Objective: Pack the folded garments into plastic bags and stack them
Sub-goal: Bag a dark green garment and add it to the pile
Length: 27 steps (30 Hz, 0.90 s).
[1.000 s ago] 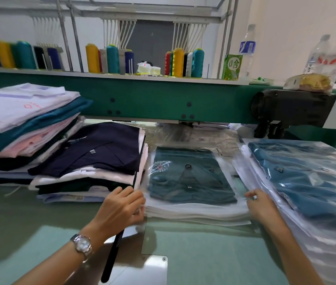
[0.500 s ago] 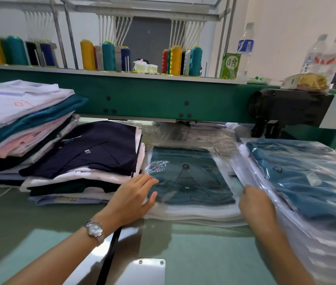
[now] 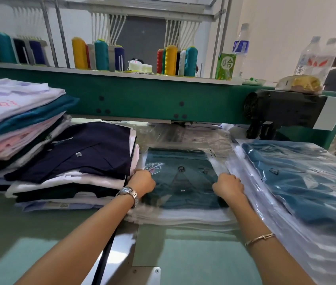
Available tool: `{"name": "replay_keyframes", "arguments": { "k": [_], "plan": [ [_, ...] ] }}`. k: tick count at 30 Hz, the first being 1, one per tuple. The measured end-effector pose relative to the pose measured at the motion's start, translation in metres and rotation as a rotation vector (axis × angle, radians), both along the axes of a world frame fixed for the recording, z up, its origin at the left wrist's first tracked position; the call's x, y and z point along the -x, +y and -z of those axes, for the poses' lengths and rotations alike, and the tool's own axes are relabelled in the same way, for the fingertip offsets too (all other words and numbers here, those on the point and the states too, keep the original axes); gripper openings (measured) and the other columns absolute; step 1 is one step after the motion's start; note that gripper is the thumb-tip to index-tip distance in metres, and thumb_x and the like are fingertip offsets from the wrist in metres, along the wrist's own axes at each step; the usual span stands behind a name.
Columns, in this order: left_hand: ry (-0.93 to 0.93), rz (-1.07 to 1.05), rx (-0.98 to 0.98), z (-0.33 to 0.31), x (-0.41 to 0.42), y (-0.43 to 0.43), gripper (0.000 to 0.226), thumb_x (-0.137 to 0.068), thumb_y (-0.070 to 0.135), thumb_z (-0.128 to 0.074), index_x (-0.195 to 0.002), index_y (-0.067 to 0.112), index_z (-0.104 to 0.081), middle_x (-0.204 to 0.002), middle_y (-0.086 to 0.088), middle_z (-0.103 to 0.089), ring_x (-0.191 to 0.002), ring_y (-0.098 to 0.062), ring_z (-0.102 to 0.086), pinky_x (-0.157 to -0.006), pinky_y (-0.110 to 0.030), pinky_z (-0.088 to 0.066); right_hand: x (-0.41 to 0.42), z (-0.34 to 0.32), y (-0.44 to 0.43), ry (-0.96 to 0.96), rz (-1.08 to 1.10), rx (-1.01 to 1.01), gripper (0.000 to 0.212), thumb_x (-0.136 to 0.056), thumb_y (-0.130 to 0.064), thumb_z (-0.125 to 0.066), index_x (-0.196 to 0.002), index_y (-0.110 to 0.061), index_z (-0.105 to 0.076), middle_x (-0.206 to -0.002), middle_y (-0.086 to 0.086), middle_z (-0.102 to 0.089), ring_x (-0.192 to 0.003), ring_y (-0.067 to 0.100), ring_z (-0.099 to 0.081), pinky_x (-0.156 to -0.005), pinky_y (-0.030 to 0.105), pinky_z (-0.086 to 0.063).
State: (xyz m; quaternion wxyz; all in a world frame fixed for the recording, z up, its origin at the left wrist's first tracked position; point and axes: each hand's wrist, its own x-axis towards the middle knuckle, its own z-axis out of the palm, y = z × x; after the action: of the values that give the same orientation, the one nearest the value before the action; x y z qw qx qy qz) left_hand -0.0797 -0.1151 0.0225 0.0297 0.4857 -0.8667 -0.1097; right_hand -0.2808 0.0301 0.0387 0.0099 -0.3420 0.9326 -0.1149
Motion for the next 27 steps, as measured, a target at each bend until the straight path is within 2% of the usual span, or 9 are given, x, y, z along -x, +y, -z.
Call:
{"name": "replay_keyframes", "arguments": {
  "k": [3,5,9,13,15,17,20,24,27],
  "plan": [
    [0.106,-0.065,0.044,-0.003,0.005,-0.004,0.027,-0.097,0.013,-0.048,-0.118,-0.001,-0.058,-0.119,-0.017,-0.063,-0.110,-0.030,-0.062,-0.086,-0.032,-0.050,0.005,0.009,-0.005,0.011,0.003,0.071,0.006,-0.089,-0.015,-0.052,-0.085,-0.010,-0.053,-0.102,0.010,-0.063,-0.085,0.025,-0.056,-0.071,0.031,-0.044],
    [0.076,-0.086,0.124,-0.002,0.004,-0.004,0.023,-0.097,0.014,-0.052,-0.116,0.003,-0.059,-0.119,-0.015,-0.062,-0.111,-0.029,-0.061,-0.088,-0.033,-0.051,0.007,0.014,-0.007,0.036,0.013,0.119,0.006,-0.088,-0.012,-0.052,-0.083,-0.010,-0.052,-0.098,0.010,-0.064,-0.081,0.025,-0.054,-0.070,0.031,-0.043],
    [0.085,-0.088,0.200,0.000,0.005,-0.011,0.021,-0.097,0.008,-0.051,-0.115,0.004,-0.059,-0.118,-0.014,-0.062,-0.113,-0.028,-0.060,-0.089,-0.032,-0.051,0.012,0.017,-0.013,0.006,0.039,0.209,0.003,-0.086,-0.009,-0.051,-0.088,-0.008,-0.049,-0.104,0.014,-0.062,-0.099,0.033,-0.056,-0.079,0.035,-0.043],
    [0.286,-0.109,0.126,0.003,0.007,-0.019,0.021,-0.094,0.000,-0.047,-0.106,-0.006,-0.063,-0.111,-0.022,-0.065,-0.106,-0.035,-0.062,-0.081,-0.030,-0.047,0.018,0.019,-0.020,-0.154,0.096,0.300,0.029,-0.088,-0.009,-0.050,-0.117,-0.006,-0.053,-0.119,0.018,-0.058,-0.113,0.038,-0.048,-0.088,0.039,-0.040],
    [0.366,-0.111,0.085,0.006,0.008,-0.025,0.021,-0.092,-0.002,-0.050,-0.104,-0.013,-0.063,-0.108,-0.030,-0.064,-0.103,-0.042,-0.061,-0.067,-0.024,-0.043,0.020,0.021,-0.023,-0.237,0.114,0.381,0.041,-0.088,-0.006,-0.049,-0.129,-0.010,-0.052,-0.125,0.017,-0.058,-0.118,0.037,-0.046,-0.089,0.038,-0.041],
    [0.389,-0.127,0.047,0.008,0.008,-0.029,0.021,-0.091,-0.002,-0.051,-0.104,-0.014,-0.063,-0.108,-0.032,-0.063,-0.103,-0.044,-0.060,-0.054,-0.016,-0.030,0.023,0.024,-0.025,-0.327,0.137,0.455,0.040,-0.088,-0.003,-0.049,-0.126,-0.013,-0.058,-0.125,0.015,-0.060,-0.113,0.033,-0.050,-0.084,0.035,-0.043],
    [0.391,-0.121,0.027,0.006,0.009,-0.030,0.021,-0.090,-0.004,-0.049,-0.102,-0.014,-0.064,-0.108,-0.032,-0.064,-0.104,-0.043,-0.060,-0.052,-0.014,-0.025,0.030,0.025,-0.028,-0.515,0.186,0.616,0.031,-0.091,0.000,-0.046,-0.113,-0.005,-0.067,-0.120,0.016,-0.063,-0.096,0.028,-0.053,-0.077,0.030,-0.042],
    [0.386,-0.157,-0.013,0.000,0.013,-0.028,0.014,-0.091,-0.001,-0.049,-0.093,0.000,-0.063,-0.109,-0.028,-0.065,-0.105,-0.039,-0.062,-0.052,-0.014,-0.027,0.032,0.020,-0.031,-0.614,0.211,0.780,0.030,-0.091,0.003,-0.047,-0.113,-0.002,-0.067,-0.119,0.015,-0.064,-0.102,0.027,-0.057,-0.079,0.028,-0.042],
    [0.246,-0.189,0.078,-0.004,0.014,-0.020,0.025,-0.097,0.011,-0.047,-0.116,0.000,-0.058,-0.120,-0.014,-0.063,-0.112,-0.026,-0.062,-0.075,-0.021,-0.047,0.030,0.017,-0.033,-0.614,0.192,0.809,0.032,-0.091,0.006,-0.047,-0.112,-0.004,-0.068,-0.117,0.013,-0.065,-0.084,0.017,-0.056,-0.078,0.029,-0.046]
  ]
}}
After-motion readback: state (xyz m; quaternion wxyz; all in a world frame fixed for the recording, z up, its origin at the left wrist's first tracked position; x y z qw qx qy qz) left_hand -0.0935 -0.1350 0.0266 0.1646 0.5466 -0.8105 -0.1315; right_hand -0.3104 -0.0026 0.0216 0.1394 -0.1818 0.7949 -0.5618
